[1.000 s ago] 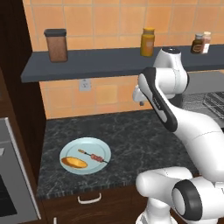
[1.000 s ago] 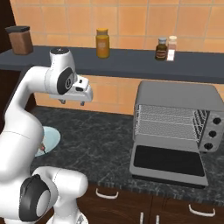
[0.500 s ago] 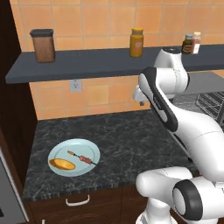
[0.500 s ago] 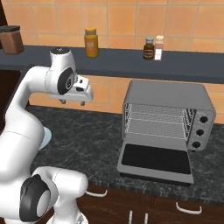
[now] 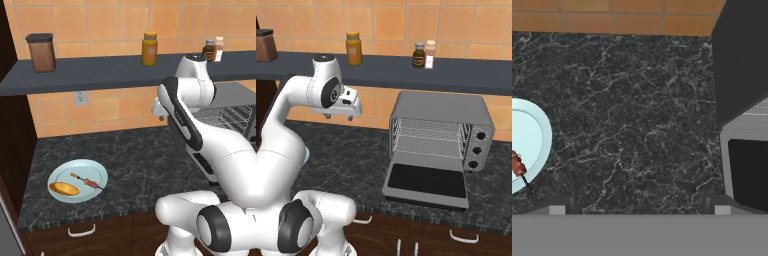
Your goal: Pick up the kebab skewer and baguette bread, and place them inside the toaster oven. Close the toaster oven door and start by setting the timer.
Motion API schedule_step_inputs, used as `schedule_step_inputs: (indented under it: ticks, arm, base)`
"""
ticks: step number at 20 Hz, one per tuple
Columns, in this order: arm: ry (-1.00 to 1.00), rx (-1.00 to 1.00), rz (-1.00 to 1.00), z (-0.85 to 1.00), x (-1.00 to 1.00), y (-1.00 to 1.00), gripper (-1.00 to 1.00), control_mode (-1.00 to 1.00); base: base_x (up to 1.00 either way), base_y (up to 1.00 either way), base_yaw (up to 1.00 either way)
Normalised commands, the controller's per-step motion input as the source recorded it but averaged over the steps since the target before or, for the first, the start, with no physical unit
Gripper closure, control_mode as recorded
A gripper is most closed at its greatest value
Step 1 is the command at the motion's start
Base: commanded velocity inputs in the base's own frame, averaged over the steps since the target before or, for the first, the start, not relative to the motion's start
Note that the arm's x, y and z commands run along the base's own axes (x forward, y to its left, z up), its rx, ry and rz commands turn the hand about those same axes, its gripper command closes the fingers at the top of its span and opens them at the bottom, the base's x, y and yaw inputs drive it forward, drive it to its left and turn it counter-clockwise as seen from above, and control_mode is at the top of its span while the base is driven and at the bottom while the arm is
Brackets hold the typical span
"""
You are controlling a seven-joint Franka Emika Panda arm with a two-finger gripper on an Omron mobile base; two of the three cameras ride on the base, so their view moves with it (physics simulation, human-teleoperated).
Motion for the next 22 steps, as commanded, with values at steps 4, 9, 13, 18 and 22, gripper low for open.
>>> schedule_step_inputs:
  ticks: [4,9,13,18,22]
  arm:
    - [0.00,0.00,0.00,0.00,0.00,0.00,-1.00,1.00]
    - [0.00,0.00,0.00,0.00,0.00,0.00,-1.00,1.00]
    - [0.00,0.00,0.00,0.00,0.00,0.00,-1.00,-1.00]
    - [0.00,0.00,0.00,0.00,0.00,0.00,-1.00,-1.00]
    - [-0.13,0.06,0.01,-0.21,-0.59,-0.45,-1.00,-1.00]
  base:
    - [0.00,-0.05,0.00]
    - [0.00,0.00,0.00]
    - [0.00,0.00,0.00]
    - [0.00,0.00,0.00]
    - [0.00,0.00,0.00]
